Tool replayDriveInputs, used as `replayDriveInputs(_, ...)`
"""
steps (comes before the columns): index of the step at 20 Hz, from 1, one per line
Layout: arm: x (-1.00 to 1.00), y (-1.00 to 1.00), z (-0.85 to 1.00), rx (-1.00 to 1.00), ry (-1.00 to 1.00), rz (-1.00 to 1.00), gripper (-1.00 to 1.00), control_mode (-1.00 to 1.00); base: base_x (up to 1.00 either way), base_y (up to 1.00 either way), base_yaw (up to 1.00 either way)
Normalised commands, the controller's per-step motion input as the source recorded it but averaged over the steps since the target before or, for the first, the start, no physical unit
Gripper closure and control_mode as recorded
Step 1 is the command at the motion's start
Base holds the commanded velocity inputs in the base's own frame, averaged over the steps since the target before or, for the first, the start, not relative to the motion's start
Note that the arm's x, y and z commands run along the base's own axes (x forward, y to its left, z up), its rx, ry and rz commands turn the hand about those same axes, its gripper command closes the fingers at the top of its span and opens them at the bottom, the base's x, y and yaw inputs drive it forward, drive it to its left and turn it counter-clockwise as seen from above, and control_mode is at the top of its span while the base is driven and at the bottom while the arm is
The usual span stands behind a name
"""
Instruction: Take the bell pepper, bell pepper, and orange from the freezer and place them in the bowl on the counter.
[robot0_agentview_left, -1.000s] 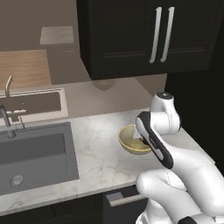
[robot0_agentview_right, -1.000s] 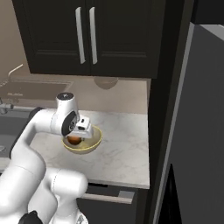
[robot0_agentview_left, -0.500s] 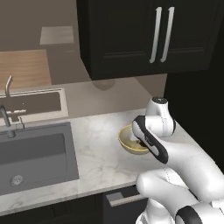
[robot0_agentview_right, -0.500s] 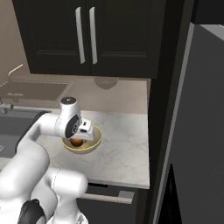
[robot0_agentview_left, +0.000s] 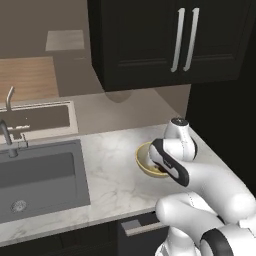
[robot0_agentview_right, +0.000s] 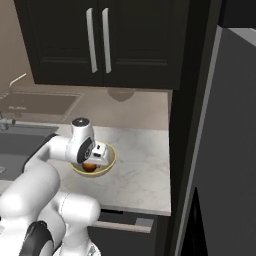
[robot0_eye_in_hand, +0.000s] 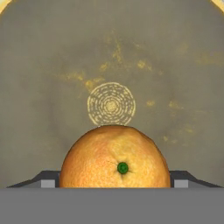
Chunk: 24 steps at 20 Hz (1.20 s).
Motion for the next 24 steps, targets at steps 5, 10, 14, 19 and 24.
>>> replayDriveInputs(5, 0.08, 0.00, -0.06, 0.00, 0.00, 0.00, 1.00, -1.00, 0.00, 0.00, 0.00)
replayDriveInputs(10, 0.00, 0.00, 0.00, 0.00, 0.00, 0.00, -1.00, -1.00, 0.00, 0.00, 0.00)
replayDriveInputs(14, 0.00, 0.00, 0.00, 0.00, 0.00, 0.00, -1.00, -1.00, 0.00, 0.00, 0.00)
replayDriveInputs(19, 0.00, 0.00, 0.01, 0.00, 0.00, 0.00, -1.00, -1.00, 0.00, 0.00, 0.00)
replayDriveInputs(24, 0.00, -0.01, 0.25, 0.00, -0.13, 0.00, -1.00, -1.00, 0.00, 0.00, 0.00)
